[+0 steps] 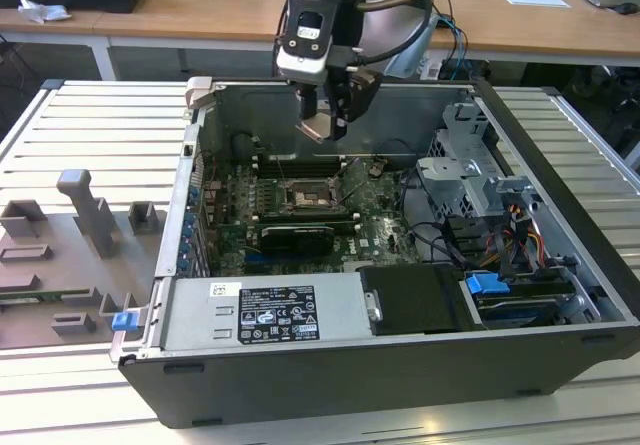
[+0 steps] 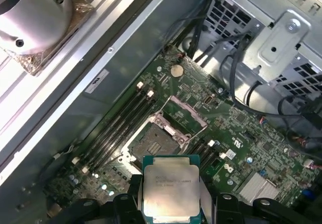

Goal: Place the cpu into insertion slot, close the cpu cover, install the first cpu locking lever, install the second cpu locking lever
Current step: 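Place the cpu into insertion slot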

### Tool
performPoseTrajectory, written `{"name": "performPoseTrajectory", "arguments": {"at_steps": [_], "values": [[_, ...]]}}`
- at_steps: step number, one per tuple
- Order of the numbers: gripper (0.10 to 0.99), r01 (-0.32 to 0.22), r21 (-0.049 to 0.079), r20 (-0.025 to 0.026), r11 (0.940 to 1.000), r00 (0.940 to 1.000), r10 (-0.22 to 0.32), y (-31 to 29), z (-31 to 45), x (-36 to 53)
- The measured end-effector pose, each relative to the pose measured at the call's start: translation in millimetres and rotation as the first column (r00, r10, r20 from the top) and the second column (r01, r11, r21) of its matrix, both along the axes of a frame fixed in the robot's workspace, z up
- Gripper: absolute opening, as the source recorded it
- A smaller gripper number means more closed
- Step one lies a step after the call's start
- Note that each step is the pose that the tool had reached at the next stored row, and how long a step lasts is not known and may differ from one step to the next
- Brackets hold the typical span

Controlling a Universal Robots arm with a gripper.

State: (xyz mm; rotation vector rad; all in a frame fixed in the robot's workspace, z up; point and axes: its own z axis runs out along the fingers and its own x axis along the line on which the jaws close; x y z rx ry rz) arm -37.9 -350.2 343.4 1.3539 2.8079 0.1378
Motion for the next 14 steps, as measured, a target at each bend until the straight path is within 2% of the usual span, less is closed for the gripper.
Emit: {"name": "performPoseTrajectory", "arguments": {"at_steps": [7, 9, 14], "values": [[0.541, 0.095, 0.000, 0.0000, 0.9955, 0.9955, -0.095, 0.0, -3.1, 0.0], [0.541, 0.097, -0.001, 0.0001, 0.9953, 0.9953, -0.097, 0.0, -6.3, 0.0], [0.541, 0.100, -0.001, 0.0000, 0.9950, 0.9950, -0.100, 0.0, -8.3, 0.0]]}}
